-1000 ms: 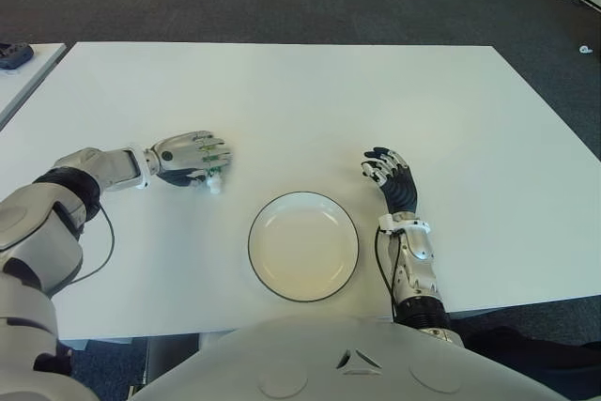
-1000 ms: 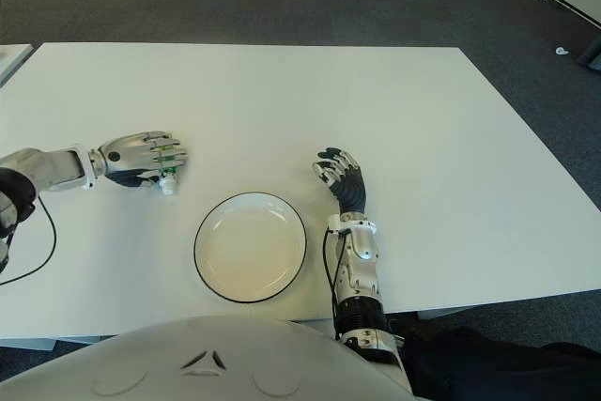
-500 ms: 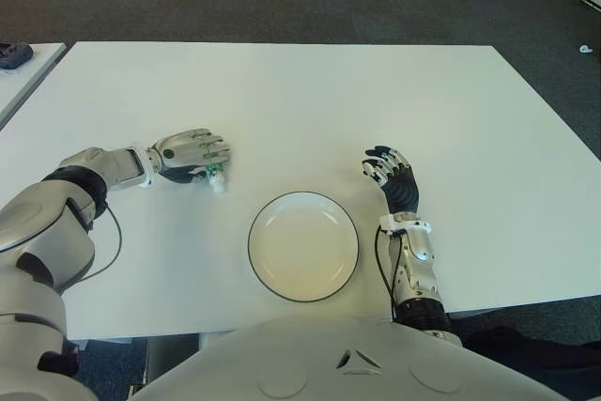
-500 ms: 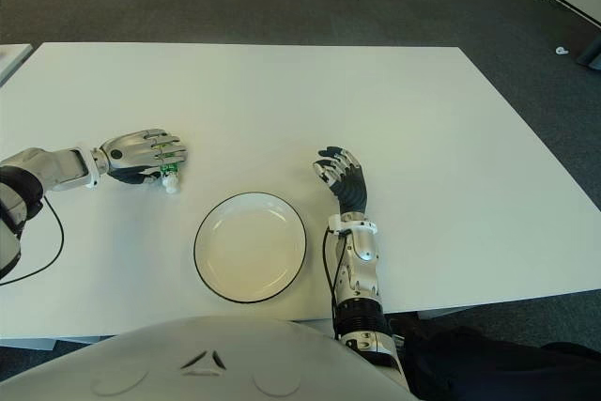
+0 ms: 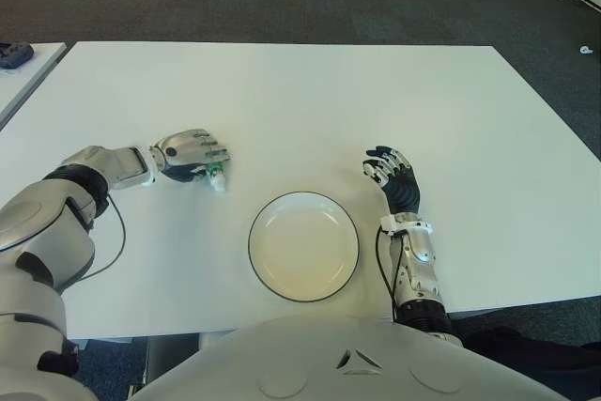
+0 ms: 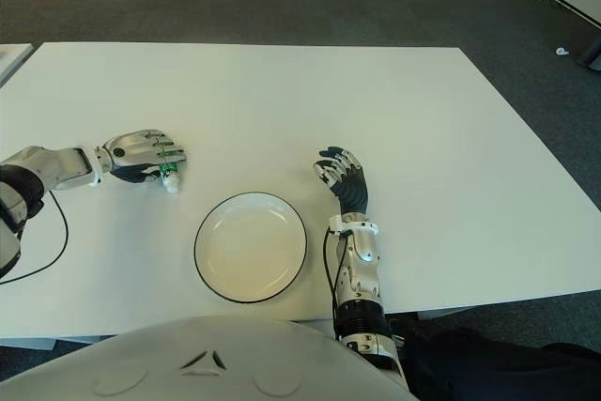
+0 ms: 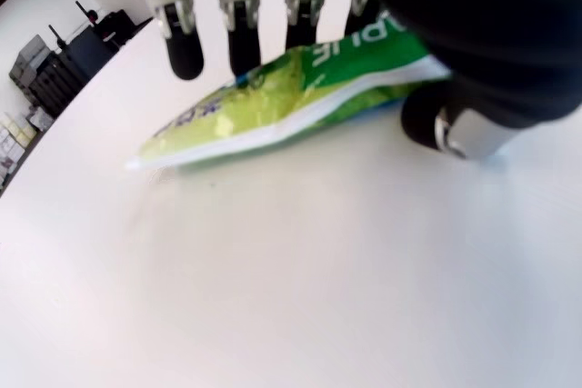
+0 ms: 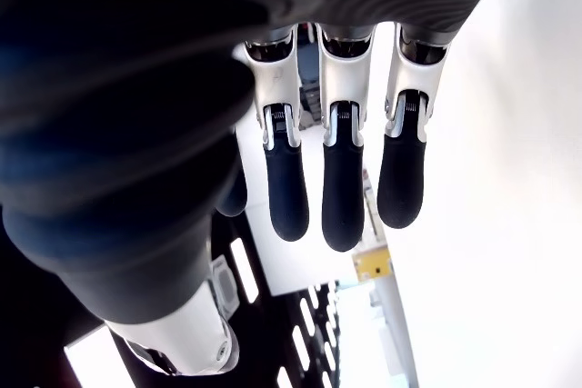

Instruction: Put the toothpaste on the table into the plate.

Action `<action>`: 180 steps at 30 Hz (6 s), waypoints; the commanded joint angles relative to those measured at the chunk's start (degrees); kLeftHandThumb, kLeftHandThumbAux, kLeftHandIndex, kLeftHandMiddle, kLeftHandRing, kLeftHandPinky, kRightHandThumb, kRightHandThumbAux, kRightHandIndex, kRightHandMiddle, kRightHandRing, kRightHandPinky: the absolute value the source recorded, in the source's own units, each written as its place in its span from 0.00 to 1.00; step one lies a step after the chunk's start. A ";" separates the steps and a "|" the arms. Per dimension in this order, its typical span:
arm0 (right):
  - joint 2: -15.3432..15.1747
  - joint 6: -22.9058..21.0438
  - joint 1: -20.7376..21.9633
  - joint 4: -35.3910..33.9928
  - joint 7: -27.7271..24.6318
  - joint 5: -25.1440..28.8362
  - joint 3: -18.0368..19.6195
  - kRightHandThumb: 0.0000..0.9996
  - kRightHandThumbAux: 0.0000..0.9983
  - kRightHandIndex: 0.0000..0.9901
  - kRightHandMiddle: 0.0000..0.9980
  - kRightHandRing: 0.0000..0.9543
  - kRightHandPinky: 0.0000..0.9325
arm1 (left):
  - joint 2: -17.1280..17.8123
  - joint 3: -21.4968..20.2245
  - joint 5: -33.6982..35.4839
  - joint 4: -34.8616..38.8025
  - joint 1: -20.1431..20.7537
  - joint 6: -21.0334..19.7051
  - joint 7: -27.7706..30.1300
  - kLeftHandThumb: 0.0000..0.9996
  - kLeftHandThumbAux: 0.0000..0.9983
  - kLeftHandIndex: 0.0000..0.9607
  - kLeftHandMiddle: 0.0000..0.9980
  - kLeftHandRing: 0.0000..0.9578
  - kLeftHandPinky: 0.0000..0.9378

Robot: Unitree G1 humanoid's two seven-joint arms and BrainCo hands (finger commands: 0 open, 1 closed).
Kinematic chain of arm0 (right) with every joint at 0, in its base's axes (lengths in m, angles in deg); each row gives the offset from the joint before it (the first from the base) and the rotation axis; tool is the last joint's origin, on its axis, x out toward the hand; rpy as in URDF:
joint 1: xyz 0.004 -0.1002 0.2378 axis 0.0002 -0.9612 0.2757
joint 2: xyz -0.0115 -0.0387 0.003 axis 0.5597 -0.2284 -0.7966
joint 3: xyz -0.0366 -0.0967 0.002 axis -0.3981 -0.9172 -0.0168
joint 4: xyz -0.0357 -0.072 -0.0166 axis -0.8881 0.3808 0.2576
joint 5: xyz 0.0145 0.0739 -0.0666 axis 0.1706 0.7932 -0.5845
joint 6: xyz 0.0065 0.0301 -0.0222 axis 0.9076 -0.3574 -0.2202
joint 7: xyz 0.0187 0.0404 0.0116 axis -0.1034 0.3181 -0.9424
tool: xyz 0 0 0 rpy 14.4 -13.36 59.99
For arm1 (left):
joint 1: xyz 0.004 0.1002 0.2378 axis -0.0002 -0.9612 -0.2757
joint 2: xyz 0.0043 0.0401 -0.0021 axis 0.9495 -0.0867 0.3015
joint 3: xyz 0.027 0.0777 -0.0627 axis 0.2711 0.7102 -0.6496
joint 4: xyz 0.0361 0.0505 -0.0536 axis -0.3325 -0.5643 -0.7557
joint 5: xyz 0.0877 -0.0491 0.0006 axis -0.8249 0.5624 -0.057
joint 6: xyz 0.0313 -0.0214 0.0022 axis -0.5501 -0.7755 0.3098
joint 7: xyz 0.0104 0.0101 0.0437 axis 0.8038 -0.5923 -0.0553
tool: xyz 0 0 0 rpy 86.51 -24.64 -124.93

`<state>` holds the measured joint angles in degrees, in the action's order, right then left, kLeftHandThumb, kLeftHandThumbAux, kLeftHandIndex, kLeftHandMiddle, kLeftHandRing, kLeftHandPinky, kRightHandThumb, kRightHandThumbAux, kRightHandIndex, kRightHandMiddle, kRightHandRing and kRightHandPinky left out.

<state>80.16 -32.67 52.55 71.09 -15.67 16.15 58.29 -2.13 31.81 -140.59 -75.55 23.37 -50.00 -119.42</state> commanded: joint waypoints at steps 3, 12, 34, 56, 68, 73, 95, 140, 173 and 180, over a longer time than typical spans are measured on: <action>0.22 -1.76 -0.39 -0.82 0.32 0.23 0.23 0.15 0.91 0.32 0.39 0.45 0.50 | -1.78 3.10 -2.92 -4.54 -3.86 -1.74 0.08 0.57 0.46 0.40 0.42 0.40 0.43; 0.37 -1.70 -0.38 -0.87 0.34 0.27 0.46 0.17 0.90 0.33 0.40 0.46 0.50 | -2.00 2.30 -0.59 -5.28 -4.28 -0.22 -1.34 0.59 0.49 0.52 0.57 0.56 0.58; 0.61 -1.60 -0.08 -0.54 0.33 0.41 0.83 0.17 0.91 0.32 0.40 0.46 0.50 | -2.03 -0.06 4.22 -5.76 -5.36 -0.56 1.76 0.71 0.70 0.46 0.74 0.77 0.81; 0.78 -1.62 0.06 -0.45 0.36 0.36 0.72 0.15 0.93 0.33 0.39 0.46 0.51 | -5.35 -12.15 19.83 -6.21 -8.60 1.74 14.15 0.71 0.71 0.46 0.75 0.77 0.77; 0.70 -1.34 -0.09 -0.68 0.92 -0.26 0.56 0.18 0.90 0.32 0.39 0.44 0.48 | -9.40 -27.35 37.47 -6.32 -12.14 0.18 28.30 0.71 0.71 0.45 0.77 0.79 0.78; 0.74 -1.37 -0.03 -0.64 0.92 -0.12 0.56 0.17 0.89 0.33 0.40 0.45 0.50 | -10.57 -32.70 43.64 -2.81 -12.57 -0.17 33.95 0.71 0.72 0.46 0.78 0.80 0.78; -0.05 -2.86 0.66 -0.05 4.32 -3.67 -0.05 0.21 0.85 0.33 0.41 0.46 0.50 | -22.98 -54.76 70.07 30.26 -26.72 -24.30 45.62 0.71 0.71 0.46 0.79 0.81 0.82; 0.45 -2.00 0.20 -0.83 4.90 -4.86 -1.08 0.16 0.85 0.31 0.41 0.46 0.50 | -14.51 -45.76 55.24 57.94 -39.48 8.07 56.94 0.71 0.72 0.46 0.86 0.88 0.90; 0.56 -2.20 0.64 -0.19 3.60 -3.55 -0.28 0.17 0.85 0.33 0.41 0.46 0.50 | -6.17 -41.71 5.40 56.38 -40.11 22.38 26.32 0.71 0.72 0.46 0.85 0.88 0.87; 0.38 -2.24 0.58 -0.10 3.82 -3.95 -0.26 0.18 0.85 0.33 0.42 0.47 0.50 | -5.94 -38.67 3.20 55.20 -38.29 19.49 18.69 0.71 0.71 0.46 0.81 0.82 0.80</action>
<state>80.50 -34.61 52.85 70.13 -12.16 12.16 57.81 -8.71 -8.28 -136.24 -19.31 -16.32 -29.43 -98.81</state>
